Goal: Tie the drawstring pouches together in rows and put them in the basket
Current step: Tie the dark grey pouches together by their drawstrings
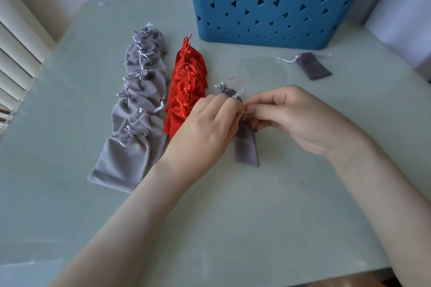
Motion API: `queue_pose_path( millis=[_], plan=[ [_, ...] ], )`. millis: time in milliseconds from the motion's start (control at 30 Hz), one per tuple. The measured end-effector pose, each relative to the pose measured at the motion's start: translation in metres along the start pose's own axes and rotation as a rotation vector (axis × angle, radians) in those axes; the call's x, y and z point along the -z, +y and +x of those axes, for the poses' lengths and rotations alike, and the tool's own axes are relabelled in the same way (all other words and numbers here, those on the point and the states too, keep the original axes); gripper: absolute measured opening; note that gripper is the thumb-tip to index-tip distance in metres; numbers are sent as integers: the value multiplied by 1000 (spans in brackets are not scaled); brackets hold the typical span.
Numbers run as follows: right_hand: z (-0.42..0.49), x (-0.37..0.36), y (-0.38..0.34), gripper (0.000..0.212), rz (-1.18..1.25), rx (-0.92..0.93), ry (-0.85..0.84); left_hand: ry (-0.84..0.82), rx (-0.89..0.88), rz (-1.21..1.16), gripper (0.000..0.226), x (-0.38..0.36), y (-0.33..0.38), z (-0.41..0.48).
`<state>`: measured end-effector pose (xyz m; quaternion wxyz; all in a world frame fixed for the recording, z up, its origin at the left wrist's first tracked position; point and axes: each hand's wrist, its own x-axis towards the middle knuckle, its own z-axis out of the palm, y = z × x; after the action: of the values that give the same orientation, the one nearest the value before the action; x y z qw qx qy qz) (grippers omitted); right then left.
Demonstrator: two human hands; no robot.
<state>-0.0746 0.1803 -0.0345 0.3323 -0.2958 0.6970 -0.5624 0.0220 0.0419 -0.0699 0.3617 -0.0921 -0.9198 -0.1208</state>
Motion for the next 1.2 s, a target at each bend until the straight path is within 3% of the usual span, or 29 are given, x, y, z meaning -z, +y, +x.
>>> queue_pose_path(
  millis=[67, 133, 300, 400, 500, 633, 933, 1200],
  plan=[
    [0, 6, -1, 10, 113, -50, -49, -10, -49, 32, 8, 5, -1, -1],
    [1, 10, -1, 18, 204, -102, -77, -14, -65, 45, 6, 9, -1, -1],
    [1, 10, 0, 20, 207, -114, -100, -22, -54, 31, 12, 9, -1, 0],
    [1, 10, 2, 18, 169, -95, -77, -40, -37, 4, 5, 9, -1, 1],
    [0, 6, 2, 6, 85, -58, -41, -42, 43, -85, 18, 10, -2, 2],
    [0, -2, 3, 17, -79, 39, 54, -55, 108, -114, 18, 8, -6, 0],
    [0, -12, 6, 12, -230, 147, 158, 87, 265, -191, 5, 3, 2, -1],
    [-3, -11, 8, 14, -351, 183, 244, 32, 259, -245, 5, 1, 5, -2]
  ],
)
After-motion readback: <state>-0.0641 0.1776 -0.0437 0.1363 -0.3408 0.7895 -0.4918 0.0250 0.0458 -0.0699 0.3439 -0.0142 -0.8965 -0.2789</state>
